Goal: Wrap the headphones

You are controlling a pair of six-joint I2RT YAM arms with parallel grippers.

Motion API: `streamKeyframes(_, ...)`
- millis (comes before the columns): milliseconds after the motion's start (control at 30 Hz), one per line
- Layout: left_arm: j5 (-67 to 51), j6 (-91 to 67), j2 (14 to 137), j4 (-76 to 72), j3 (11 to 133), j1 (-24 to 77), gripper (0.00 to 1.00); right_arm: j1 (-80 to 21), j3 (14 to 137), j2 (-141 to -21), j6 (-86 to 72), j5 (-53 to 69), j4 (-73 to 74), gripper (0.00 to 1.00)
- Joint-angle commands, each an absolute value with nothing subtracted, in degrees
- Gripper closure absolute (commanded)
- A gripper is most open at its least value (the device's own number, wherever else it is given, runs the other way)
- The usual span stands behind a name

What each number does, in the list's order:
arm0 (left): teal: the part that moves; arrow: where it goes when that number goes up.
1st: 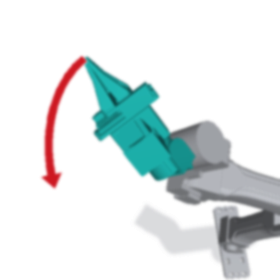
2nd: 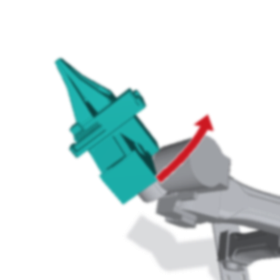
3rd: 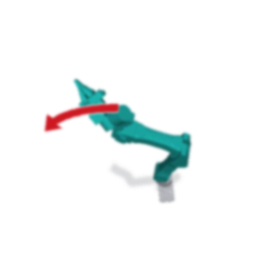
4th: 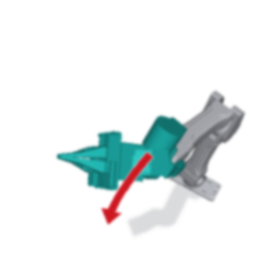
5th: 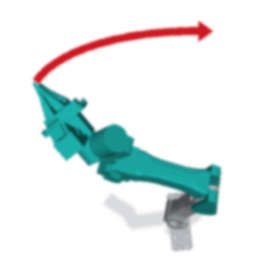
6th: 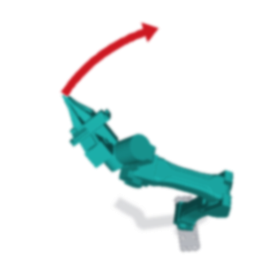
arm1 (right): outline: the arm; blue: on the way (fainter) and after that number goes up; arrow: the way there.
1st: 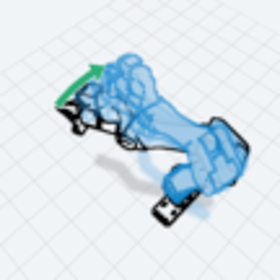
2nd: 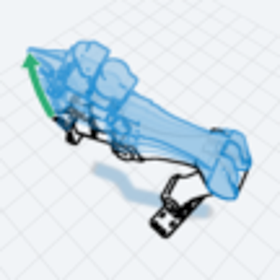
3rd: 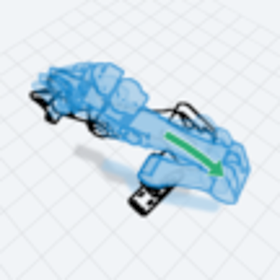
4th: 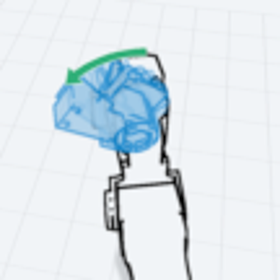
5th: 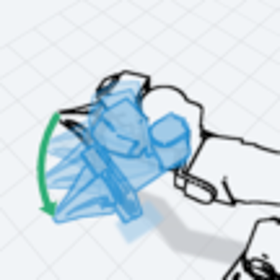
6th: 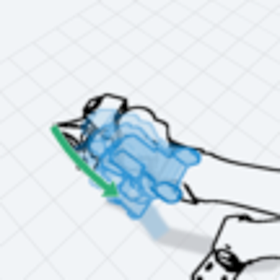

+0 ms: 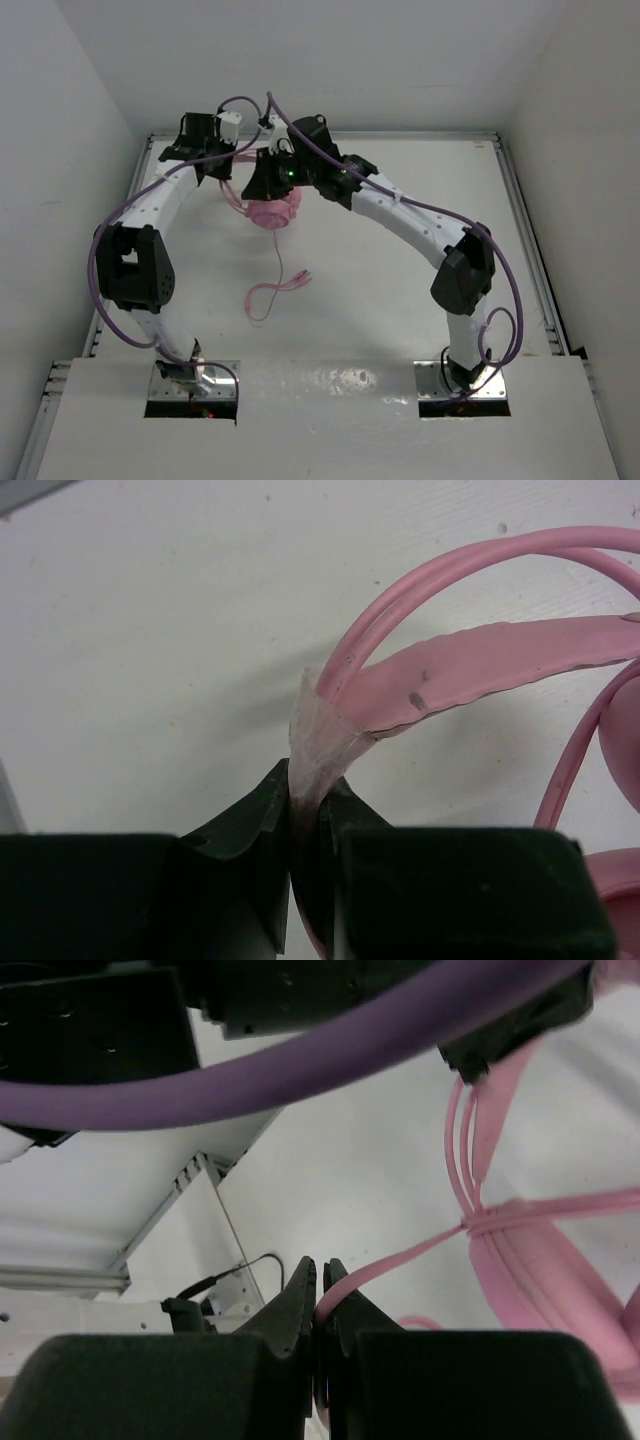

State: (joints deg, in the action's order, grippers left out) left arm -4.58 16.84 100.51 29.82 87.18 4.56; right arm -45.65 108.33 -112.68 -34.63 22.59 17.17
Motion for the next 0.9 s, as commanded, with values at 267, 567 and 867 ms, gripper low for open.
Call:
streamKeyframes(267,-5.63,25.31,96.33,25.13,86.83,5.36,1.0,-37.01,126.91,-115.93,-36.05,23.84,45.94,1.0)
streamKeyframes(567,-10.89,27.86,97.21,32.15,93.51,8.34,1.0,-36.91,123.06,-113.56,-15.33,-4.46,47.57,1.0)
streamKeyframes(867,-10.97,29.98,95.54,37.52,93.15,12.83,1.0,-36.04,102.33,-105.82,8.85,-23.37,11.88,1.0)
